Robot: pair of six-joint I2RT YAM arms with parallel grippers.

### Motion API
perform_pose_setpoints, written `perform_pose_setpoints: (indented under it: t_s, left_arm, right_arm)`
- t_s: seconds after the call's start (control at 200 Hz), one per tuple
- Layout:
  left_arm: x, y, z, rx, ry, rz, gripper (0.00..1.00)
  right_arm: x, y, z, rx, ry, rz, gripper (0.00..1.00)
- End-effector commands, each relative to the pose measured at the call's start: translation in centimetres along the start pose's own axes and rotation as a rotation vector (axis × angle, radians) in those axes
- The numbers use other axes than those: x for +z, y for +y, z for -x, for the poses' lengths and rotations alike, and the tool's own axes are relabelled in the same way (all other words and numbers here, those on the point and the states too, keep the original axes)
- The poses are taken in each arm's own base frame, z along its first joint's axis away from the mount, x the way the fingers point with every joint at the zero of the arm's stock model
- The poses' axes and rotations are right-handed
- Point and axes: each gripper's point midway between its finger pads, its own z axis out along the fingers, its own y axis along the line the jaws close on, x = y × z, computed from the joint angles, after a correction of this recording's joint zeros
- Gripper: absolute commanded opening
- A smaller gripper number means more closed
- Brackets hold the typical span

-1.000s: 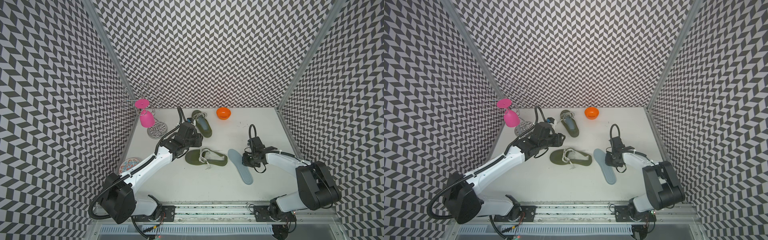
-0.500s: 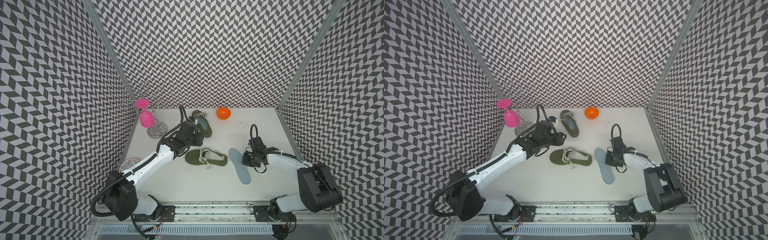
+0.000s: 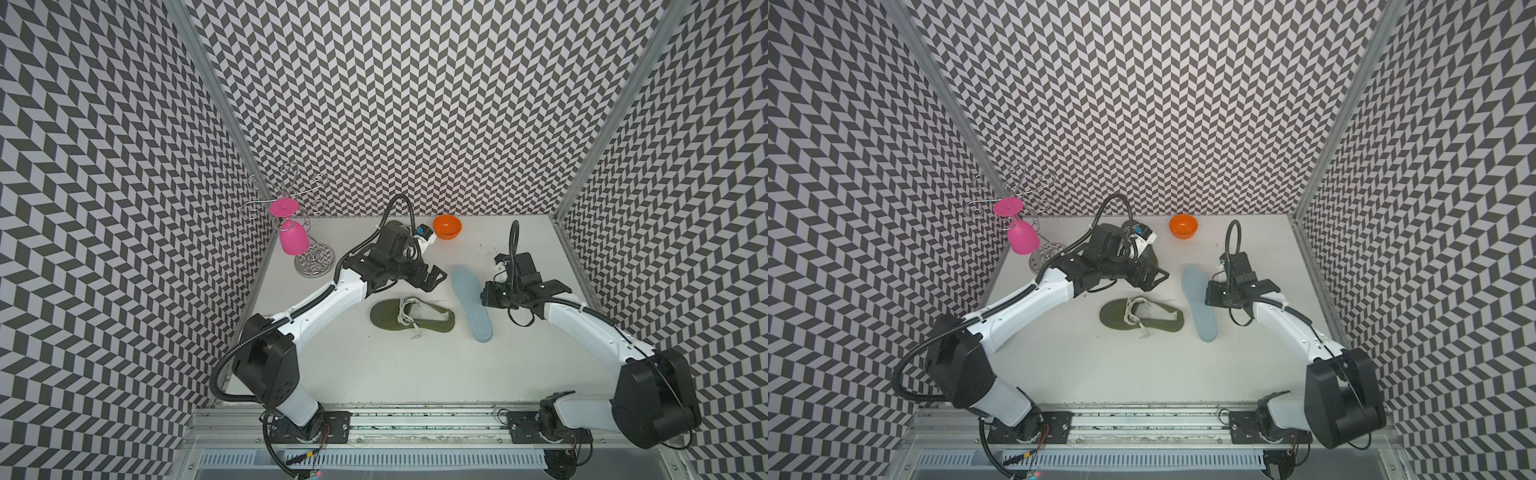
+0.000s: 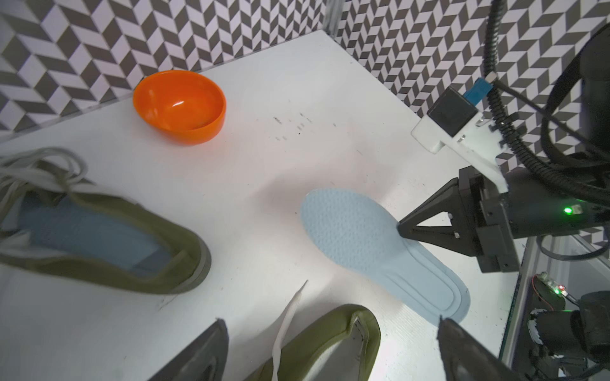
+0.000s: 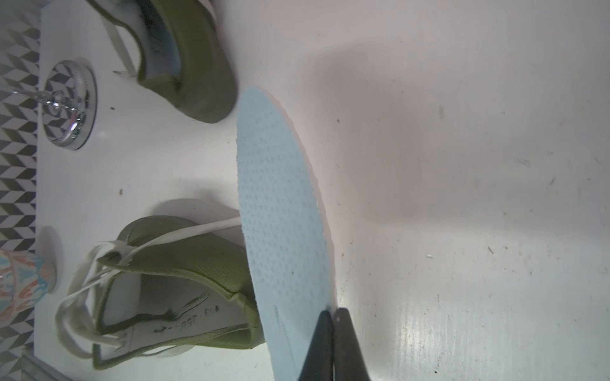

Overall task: Insert the insole into the shoe
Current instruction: Pick up the insole from the center of the board.

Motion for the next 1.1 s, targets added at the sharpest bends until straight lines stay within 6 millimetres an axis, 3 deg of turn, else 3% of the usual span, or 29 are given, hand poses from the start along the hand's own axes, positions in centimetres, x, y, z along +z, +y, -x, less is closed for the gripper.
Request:
perform_pose_setpoints:
  t_s: [0.0,0.32,0.556,0.931,0.996,1.097]
  left_arm:
    - [0.4,-0.5,-0.7,0.090,0.049,-0.109,0.97]
    - [0.2,0.8,-2.5,0.129,0.103,-0.263,0.89]
    - [0.5,1.6,-3.2,0.108,0.118,-0.304,0.86]
    - [1.2,2.0,-2.7,0.109,0.118,-0.334,0.88]
    - [1.4,1.8,-2.9,0.116,0.125,-0.348,0.84]
    - [1.3,1.3,-3.4,0.121,0.140,-0.388,0.69]
  right_arm:
    - [-1.8,3.0,2.2,-0.154,-0.088,0.021,0.00]
    - [-2.8,7.4,1.4,-0.309,-0.130,0.150,0.00]
    - [-3.1,8.6,1.3,-0.342,-0.132,0.203,0.00]
    - [-3.3,9.9,0.1,-0.390,-0.114,0.254,0.00]
    - [-3.1,9.9,0.0,-0.392,-0.115,0.247,0.00]
    - [-2.9,9.7,0.2,-0.387,-0.121,0.233,0.00]
